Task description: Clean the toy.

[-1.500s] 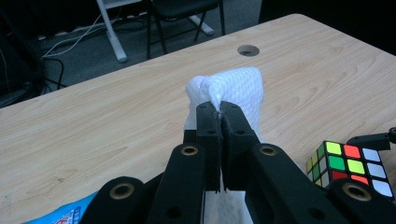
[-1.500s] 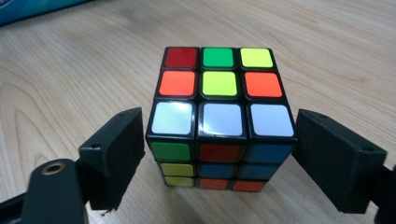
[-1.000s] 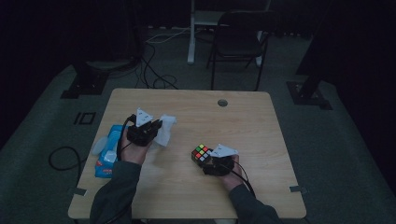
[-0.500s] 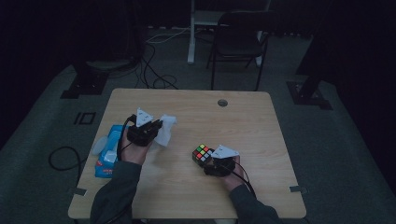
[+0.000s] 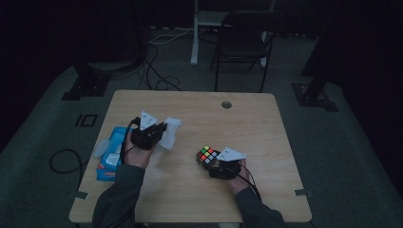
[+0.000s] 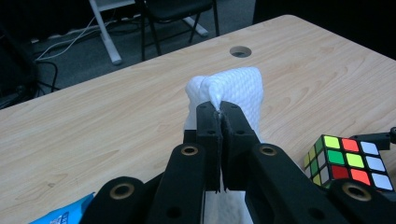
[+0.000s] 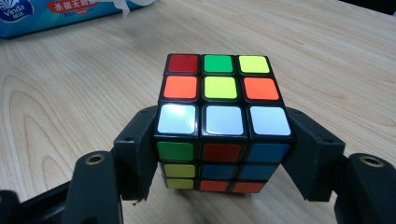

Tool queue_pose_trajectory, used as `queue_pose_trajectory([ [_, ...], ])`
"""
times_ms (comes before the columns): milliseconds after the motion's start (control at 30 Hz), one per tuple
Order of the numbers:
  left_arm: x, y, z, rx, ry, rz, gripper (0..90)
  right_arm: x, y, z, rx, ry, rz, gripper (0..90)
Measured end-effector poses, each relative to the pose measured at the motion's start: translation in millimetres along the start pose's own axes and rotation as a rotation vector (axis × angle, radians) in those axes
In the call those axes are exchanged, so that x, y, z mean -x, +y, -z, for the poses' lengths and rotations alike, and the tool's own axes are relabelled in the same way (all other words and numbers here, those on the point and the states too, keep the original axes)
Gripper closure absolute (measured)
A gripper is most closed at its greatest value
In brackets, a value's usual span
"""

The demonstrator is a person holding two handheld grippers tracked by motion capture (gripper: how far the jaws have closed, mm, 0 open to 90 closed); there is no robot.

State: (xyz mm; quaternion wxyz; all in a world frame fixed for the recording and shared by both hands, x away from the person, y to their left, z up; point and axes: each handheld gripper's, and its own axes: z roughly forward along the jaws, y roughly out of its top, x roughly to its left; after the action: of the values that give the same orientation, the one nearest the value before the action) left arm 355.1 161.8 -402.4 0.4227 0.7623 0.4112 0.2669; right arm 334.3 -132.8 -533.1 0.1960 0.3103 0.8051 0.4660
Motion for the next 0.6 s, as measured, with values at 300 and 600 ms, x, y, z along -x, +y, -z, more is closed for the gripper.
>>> queue_pose_trajectory([
  [300, 12.0, 5.4, 0.8, 0.012, -0.030, -0.025, 88.0, -1.0, 5.2, 7.2, 0.014, -0.007, 0.012, 34.8],
  [600, 33.0, 10.6, -5.3, 0.017, -0.081, -0.060, 88.1, -3.2, 7.4, 8.3, 0.006, -0.001, 0.021, 34.8],
])
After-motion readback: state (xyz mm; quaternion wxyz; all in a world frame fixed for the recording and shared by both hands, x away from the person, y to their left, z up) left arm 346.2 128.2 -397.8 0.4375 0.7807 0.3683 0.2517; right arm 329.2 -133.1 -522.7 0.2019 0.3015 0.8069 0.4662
